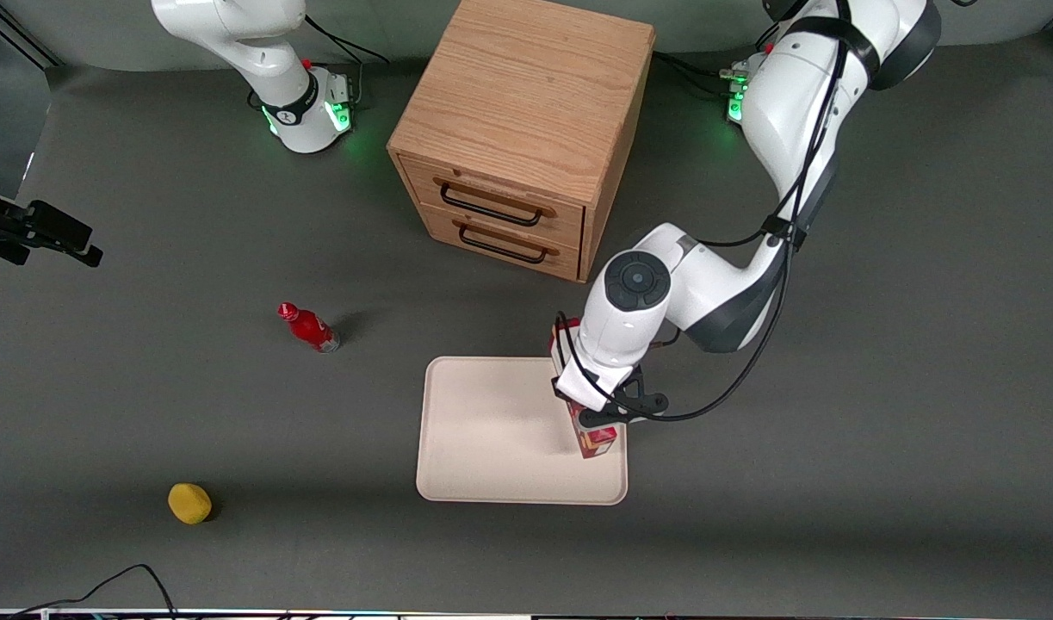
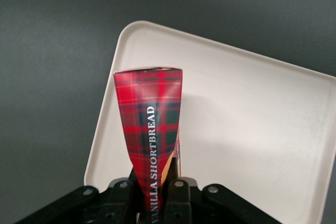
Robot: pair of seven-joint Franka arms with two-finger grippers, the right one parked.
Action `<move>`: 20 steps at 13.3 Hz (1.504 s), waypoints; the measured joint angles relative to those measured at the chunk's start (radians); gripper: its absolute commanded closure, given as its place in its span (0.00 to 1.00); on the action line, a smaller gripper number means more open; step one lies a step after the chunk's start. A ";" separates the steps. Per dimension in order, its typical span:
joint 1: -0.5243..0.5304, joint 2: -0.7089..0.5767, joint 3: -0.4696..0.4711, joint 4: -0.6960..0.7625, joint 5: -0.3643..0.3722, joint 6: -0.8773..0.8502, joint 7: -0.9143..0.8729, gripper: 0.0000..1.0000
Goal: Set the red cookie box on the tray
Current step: 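Carry the held box over to the cream tray, then lower the box onto the tray and open the left gripper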
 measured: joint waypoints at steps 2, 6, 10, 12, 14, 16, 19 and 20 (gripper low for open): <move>0.000 0.022 0.009 0.001 0.017 0.020 0.020 1.00; 0.000 0.052 0.040 0.001 0.045 0.061 0.024 1.00; 0.001 0.086 0.064 0.013 0.046 0.102 0.035 1.00; 0.001 0.098 0.064 0.027 0.046 0.102 0.037 1.00; 0.001 0.101 0.064 0.030 0.046 0.102 0.038 1.00; -0.001 0.103 0.064 0.030 0.046 0.102 0.038 0.92; -0.008 0.110 0.064 0.030 0.046 0.102 0.038 0.80; -0.012 0.111 0.064 0.030 0.047 0.103 0.038 0.66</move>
